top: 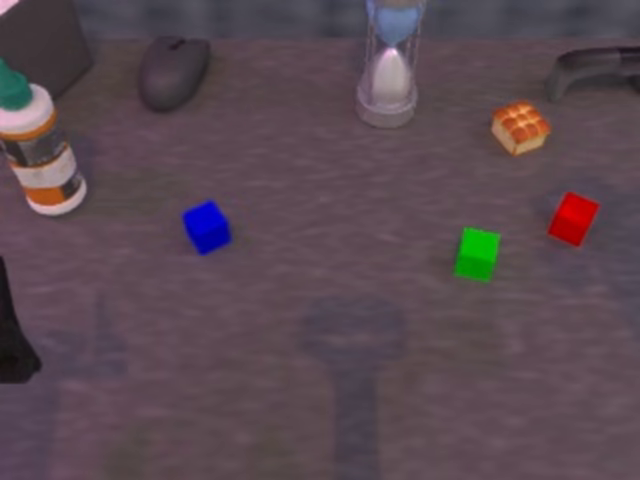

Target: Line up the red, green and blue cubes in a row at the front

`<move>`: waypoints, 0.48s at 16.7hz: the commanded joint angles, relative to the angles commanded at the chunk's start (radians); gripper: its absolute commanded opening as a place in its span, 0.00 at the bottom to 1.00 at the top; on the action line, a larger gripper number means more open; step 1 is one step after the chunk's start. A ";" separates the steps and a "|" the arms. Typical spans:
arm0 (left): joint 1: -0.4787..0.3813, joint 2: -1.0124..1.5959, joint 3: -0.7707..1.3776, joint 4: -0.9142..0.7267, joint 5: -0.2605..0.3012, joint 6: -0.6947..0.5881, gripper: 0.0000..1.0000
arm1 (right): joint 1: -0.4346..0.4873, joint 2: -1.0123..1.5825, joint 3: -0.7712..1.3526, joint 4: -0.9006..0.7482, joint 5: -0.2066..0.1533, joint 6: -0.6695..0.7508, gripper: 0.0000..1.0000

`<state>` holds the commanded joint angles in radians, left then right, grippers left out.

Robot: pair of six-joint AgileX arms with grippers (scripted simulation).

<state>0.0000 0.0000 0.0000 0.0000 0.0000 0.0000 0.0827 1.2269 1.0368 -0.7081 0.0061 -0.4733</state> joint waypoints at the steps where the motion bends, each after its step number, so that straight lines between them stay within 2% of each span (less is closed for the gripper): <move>1: 0.000 0.000 0.000 0.000 0.000 0.000 1.00 | 0.007 0.114 0.091 -0.065 0.001 -0.042 1.00; 8: 0.000 0.000 0.000 0.000 0.000 0.000 1.00 | 0.049 0.781 0.660 -0.426 0.001 -0.287 1.00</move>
<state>0.0000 0.0000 0.0000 0.0000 0.0000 0.0000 0.1315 2.0076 1.6969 -1.1345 0.0069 -0.7605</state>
